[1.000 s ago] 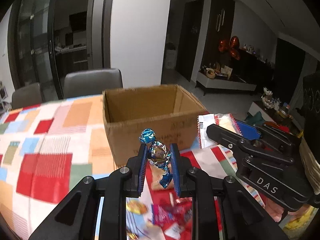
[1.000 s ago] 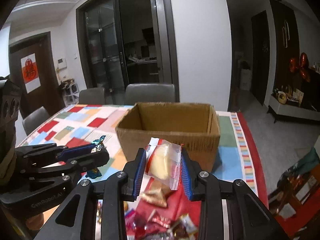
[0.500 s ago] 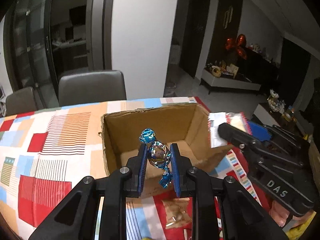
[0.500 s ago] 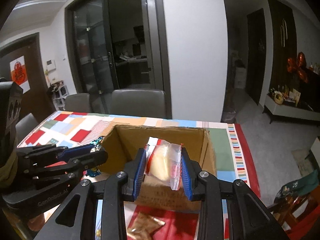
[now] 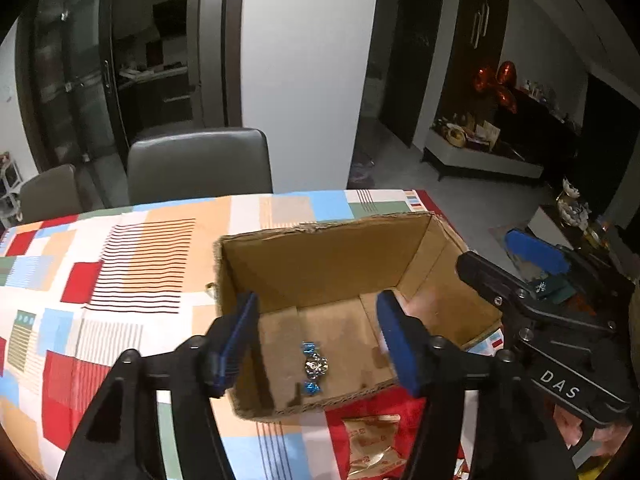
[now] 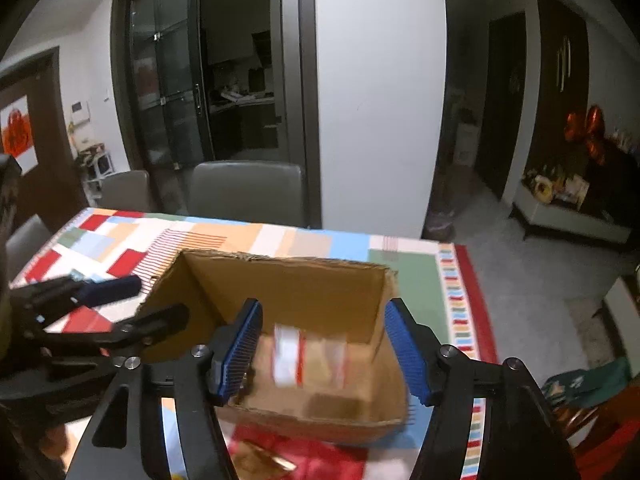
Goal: Organize snacks
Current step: 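Carry the blue candy and cheese-cake packet over the box and open both tools, then move both tools back toward the remaining snacks on the table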
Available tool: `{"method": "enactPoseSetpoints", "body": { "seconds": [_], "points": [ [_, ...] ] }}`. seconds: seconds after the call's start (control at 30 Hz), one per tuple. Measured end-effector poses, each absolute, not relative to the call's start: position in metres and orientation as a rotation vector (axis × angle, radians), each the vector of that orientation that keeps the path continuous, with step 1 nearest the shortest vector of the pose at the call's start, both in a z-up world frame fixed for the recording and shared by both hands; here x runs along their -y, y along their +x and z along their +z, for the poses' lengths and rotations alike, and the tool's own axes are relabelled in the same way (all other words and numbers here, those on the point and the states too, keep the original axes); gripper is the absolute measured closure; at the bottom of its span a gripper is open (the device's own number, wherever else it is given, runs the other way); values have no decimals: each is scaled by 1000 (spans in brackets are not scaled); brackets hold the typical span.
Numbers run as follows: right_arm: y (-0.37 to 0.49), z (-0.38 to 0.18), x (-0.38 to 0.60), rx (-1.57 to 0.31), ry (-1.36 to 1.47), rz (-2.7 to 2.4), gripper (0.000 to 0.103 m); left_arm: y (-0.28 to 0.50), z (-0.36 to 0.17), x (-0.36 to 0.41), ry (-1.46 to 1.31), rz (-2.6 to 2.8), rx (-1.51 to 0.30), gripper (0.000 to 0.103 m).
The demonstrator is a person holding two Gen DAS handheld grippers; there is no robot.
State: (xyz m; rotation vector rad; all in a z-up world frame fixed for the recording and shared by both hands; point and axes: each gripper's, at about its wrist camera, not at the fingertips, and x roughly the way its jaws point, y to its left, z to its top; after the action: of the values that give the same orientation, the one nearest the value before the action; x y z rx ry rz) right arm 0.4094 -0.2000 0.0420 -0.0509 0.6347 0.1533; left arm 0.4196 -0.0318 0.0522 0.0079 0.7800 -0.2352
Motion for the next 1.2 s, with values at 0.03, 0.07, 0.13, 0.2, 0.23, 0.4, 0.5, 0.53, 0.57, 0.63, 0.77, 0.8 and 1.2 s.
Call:
{"method": "enactPoseSetpoints", "body": {
  "seconds": [0.03, 0.07, 0.13, 0.2, 0.23, 0.4, 0.5, 0.53, 0.57, 0.63, 0.77, 0.8, 1.2],
  "points": [
    [407, 43, 199, -633, -56, 154, 39, 415, 54, 30, 6, -229, -771, 34],
    [404, 44, 200, -635, -53, 160, 37, 411, 57, 29, 6, -226, -760, 33],
    [394, 46, 201, -641, -44, 180, 32, 399, 61, 25, 20, -215, -739, 30],
    [382, 47, 202, -638, -43, 198, 32, 385, 65, 21, 29, -201, -720, 27],
    [376, 47, 202, -636, -45, 206, 32, 375, 67, 19, 36, -191, -709, 26],
    [350, 48, 201, -638, -26, 247, 32, 338, 73, 12, 49, -164, -674, 26],
    [333, 47, 197, -640, -26, 280, 32, 316, 73, 10, 62, -158, -668, 26],
    [326, 46, 195, -640, -28, 292, 32, 310, 73, 10, 65, -156, -664, 26],
    [320, 45, 193, -639, -29, 302, 32, 302, 73, 10, 68, -157, -656, 26],
    [307, 43, 188, -636, -27, 330, 32, 290, 73, 9, 73, -154, -647, 26],
    [287, 39, 183, -630, -27, 365, 32, 268, 70, 5, 69, -159, -645, 26],
    [283, 37, 182, -631, -28, 374, 32, 261, 68, 3, 64, -158, -640, 27],
    [234, 12, 170, -642, -56, 458, 32, 204, 39, -9, 14, -149, -658, 27]
  ]
}}
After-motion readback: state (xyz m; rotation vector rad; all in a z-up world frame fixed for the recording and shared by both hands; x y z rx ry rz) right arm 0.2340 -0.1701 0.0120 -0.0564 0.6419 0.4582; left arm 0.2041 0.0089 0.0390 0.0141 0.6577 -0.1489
